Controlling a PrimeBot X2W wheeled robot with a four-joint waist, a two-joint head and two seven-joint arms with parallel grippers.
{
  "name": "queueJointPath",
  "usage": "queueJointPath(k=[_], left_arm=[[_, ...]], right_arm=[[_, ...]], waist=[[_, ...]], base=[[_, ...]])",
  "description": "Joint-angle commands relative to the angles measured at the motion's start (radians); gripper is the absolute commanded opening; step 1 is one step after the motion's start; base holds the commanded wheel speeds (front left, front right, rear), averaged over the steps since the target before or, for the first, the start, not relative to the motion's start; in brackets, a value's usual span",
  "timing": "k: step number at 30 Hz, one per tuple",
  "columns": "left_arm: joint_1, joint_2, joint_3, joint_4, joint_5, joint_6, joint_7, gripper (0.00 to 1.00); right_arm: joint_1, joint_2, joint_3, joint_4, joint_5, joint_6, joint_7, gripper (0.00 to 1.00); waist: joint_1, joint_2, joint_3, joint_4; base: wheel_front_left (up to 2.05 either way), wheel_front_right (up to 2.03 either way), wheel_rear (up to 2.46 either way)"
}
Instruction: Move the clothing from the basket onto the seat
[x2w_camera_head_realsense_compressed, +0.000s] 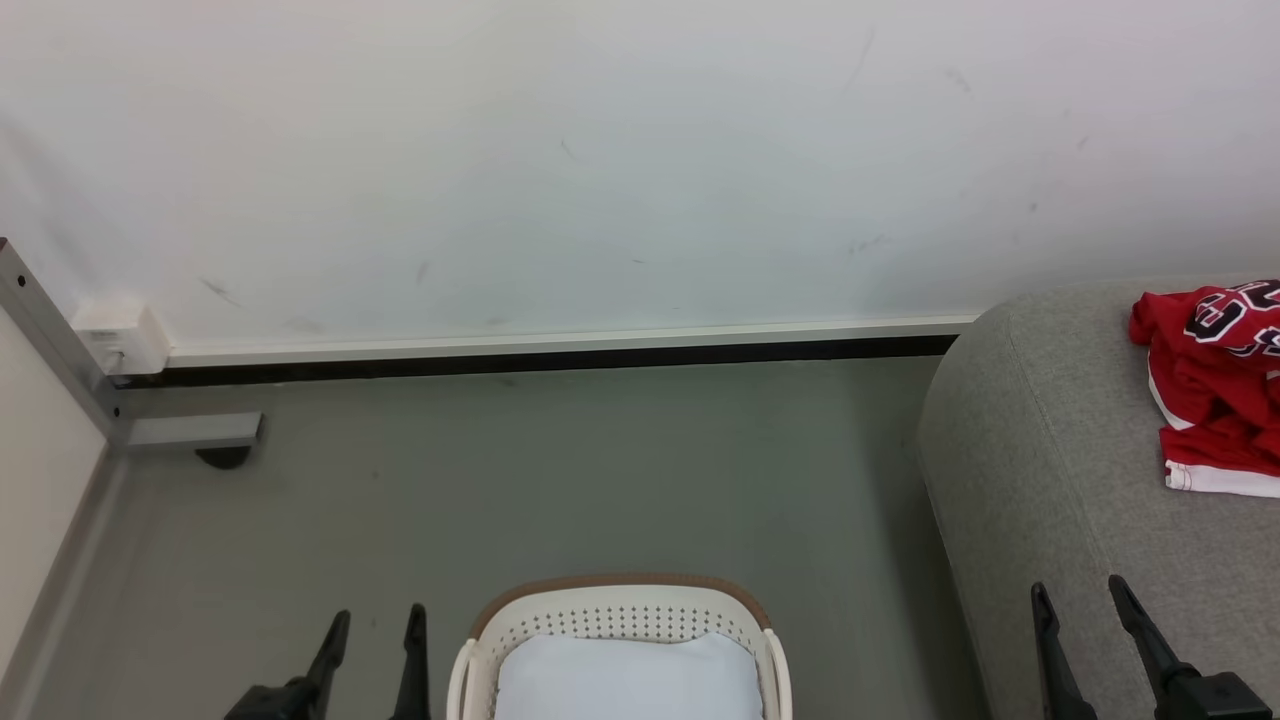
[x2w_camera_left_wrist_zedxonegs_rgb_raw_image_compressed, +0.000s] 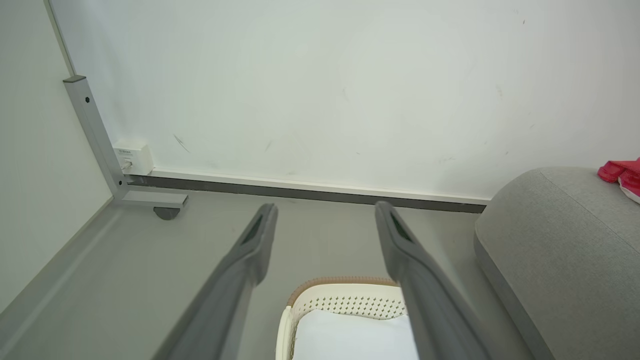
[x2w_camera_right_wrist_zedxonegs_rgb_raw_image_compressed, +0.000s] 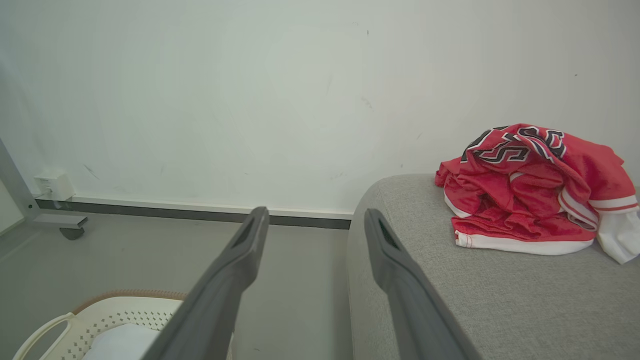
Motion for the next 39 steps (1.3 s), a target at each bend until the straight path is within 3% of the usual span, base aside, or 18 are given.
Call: queueJointPath(k=[1, 6, 7, 10, 39], left_arm=[[-0.004, 0.002, 0.003, 0.003, 0.016, -0.003, 0.000, 1.00], [0.001, 0.001, 0.007, 0.009, -0.003, -0.013, 0.000, 1.00], [0.000, -0.001, 0.006, 0.008, -0.002, -0.012, 0.000, 0.00], [0.012, -0.005, 0.005, 0.034, -0.002, -0.013, 0.001, 0.00], [-0.033, -0.003, 0.063, 0.005, -0.513, -0.048, 0.135, 0.00]], right_arm=[[-0.011, 0.000, 0.002, 0.005, 0.004, -0.003, 0.001, 1.00], [-0.015, 0.000, 0.005, 0.008, 0.004, -0.003, 0.001, 1.00], [0.000, 0.000, 0.004, 0.005, 0.000, 0.000, 0.000, 0.00], [0.013, 0.004, 0.004, 0.030, 0.001, 0.000, 0.001, 0.00], [-0.027, 0.001, -0.028, 0.000, 0.540, -0.001, 0.135, 0.00]], waist=[[0.0000, -0.0001, 0.000, 0.000], [0.0000, -0.0001, 0.001, -0.002], [0.0000, -0.0001, 0.001, -0.002], [0.0000, -0.0001, 0.001, -0.002], [0.0000, -0.0001, 0.007, 0.014]], base=[[0.00, 0.00, 0.00], [0.00, 0.00, 0.00], [0.00, 0.00, 0.00], [0.00, 0.00, 0.00], [0.00, 0.00, 0.00]])
